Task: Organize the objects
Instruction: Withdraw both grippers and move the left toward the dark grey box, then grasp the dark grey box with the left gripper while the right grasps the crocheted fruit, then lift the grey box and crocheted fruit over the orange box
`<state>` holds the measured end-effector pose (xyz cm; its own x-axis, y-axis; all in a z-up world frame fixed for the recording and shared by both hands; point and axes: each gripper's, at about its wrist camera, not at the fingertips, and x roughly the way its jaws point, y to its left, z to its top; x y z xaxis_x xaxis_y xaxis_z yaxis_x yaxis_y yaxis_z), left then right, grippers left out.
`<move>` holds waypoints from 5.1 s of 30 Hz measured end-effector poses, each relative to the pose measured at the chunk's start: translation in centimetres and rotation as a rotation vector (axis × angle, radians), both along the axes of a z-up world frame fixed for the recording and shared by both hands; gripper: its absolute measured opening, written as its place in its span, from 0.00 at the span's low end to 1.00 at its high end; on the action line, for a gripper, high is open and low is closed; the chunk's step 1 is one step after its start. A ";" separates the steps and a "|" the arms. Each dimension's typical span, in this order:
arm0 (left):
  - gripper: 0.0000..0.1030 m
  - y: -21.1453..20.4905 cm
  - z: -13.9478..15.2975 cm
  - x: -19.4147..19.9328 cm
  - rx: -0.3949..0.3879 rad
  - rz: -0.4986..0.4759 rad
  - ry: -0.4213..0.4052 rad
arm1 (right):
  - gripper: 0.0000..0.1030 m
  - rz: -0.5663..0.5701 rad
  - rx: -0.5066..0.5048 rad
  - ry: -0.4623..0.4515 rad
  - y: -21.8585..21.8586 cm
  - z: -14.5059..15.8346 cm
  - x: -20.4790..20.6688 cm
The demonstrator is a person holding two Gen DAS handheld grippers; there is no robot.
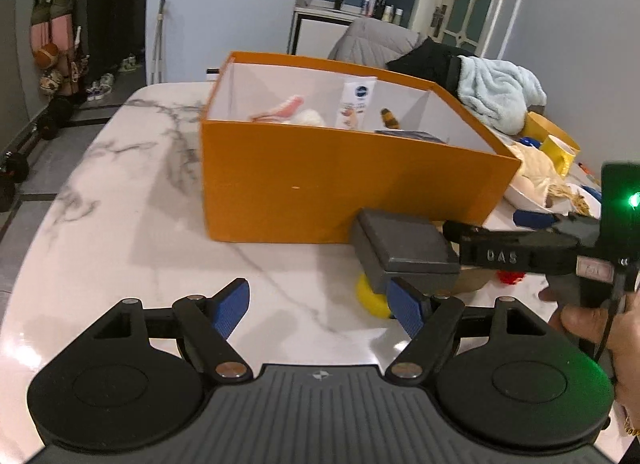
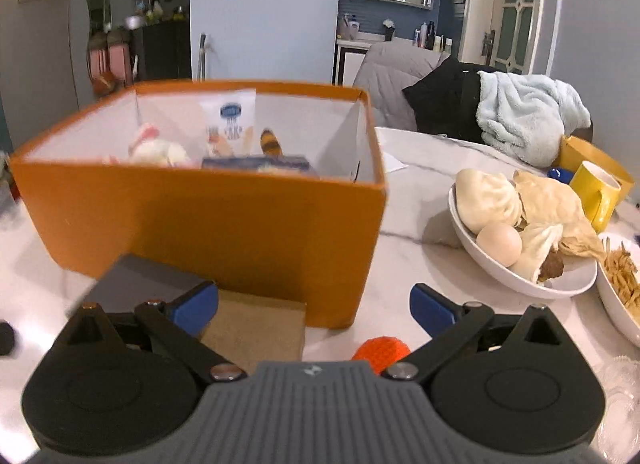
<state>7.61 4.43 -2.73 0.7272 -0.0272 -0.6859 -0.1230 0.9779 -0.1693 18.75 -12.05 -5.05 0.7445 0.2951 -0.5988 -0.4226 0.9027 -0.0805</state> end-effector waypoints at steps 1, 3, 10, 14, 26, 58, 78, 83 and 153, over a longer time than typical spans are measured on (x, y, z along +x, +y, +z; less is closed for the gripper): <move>0.87 0.4 0.0 -0.1 -0.001 0.009 -0.001 | 0.99 0.017 0.017 0.007 0.1 -0.2 -0.2; 0.87 1.0 -0.1 0.0 -0.008 0.023 0.000 | 0.99 0.058 0.024 0.025 0.5 -0.5 -0.9; 0.87 2.1 -0.7 -0.2 -0.029 0.052 0.011 | 0.99 0.231 -0.025 0.017 2.6 -1.9 -5.1; 0.87 1.9 -1.0 -0.1 -0.003 0.042 0.022 | 0.99 0.213 0.015 0.008 1.5 -1.3 -5.4; 0.87 1.5 -1.3 1.5 0.018 0.042 0.030 | 0.99 0.120 0.015 0.010 3.8 0.5 -1.4; 0.90 -1.4 -4.4 4.8 0.186 -0.068 0.059 | 0.99 0.077 0.203 0.049 -6.3 -1.4 -4.3; 0.91 -1.1 -6.4 3.8 0.175 -0.046 -0.007 | 0.99 0.041 0.187 0.041 -7.9 -2.5 -2.1; 0.92 -1.2 -6.6 3.9 0.178 -0.048 -0.031 | 0.99 0.030 0.158 0.047 -7.8 -3.0 -1.0; 0.87 -1.2 -6.9 1.9 0.164 0.036 -0.087 | 0.46 -0.097 0.127 0.004 -7.9 -4.2 -2.3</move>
<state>9.54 3.22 -9.59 0.7822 0.1069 -0.6138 -0.1503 0.9884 -0.0194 16.42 -19.99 -9.22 0.7707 0.2952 -0.5646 -0.3327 0.9422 0.0385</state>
